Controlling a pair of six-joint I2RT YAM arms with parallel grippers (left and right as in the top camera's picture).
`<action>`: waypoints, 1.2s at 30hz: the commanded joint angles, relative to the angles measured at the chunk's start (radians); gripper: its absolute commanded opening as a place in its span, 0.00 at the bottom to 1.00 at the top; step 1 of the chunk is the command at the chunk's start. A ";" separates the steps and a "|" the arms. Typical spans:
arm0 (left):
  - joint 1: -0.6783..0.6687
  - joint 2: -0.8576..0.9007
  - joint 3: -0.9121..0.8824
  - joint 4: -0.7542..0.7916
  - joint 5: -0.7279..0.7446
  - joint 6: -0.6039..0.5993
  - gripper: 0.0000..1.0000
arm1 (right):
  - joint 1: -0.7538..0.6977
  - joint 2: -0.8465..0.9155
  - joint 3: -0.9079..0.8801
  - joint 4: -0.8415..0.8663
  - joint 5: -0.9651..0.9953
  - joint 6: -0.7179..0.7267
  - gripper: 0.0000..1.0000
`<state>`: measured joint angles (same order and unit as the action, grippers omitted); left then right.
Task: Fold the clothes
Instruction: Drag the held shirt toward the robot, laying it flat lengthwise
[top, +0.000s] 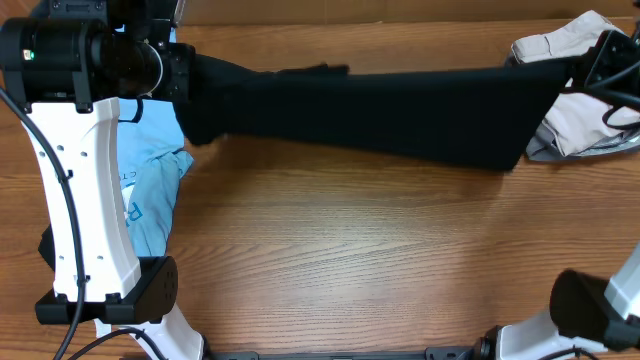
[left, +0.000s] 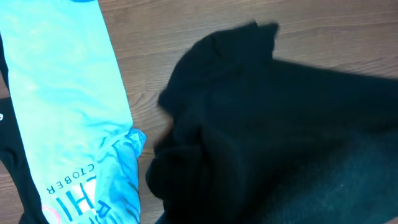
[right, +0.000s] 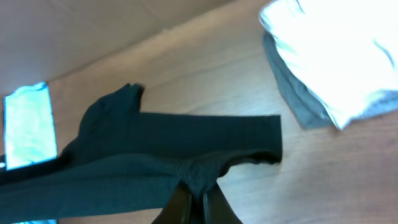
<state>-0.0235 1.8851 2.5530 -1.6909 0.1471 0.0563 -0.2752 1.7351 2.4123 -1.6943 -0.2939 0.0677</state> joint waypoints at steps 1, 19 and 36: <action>0.010 -0.026 -0.035 0.001 0.015 0.000 0.04 | -0.008 -0.123 -0.109 0.000 0.083 0.038 0.04; -0.005 -0.364 -0.743 0.026 0.057 -0.019 0.04 | -0.010 -0.679 -1.055 0.027 0.141 0.243 0.04; -0.005 -0.430 -1.292 0.340 0.115 -0.140 0.04 | -0.010 -0.779 -1.396 0.088 0.093 0.416 0.04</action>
<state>-0.0246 1.4780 1.3022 -1.3857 0.2474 -0.0387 -0.2810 0.9630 1.0489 -1.6337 -0.1913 0.4412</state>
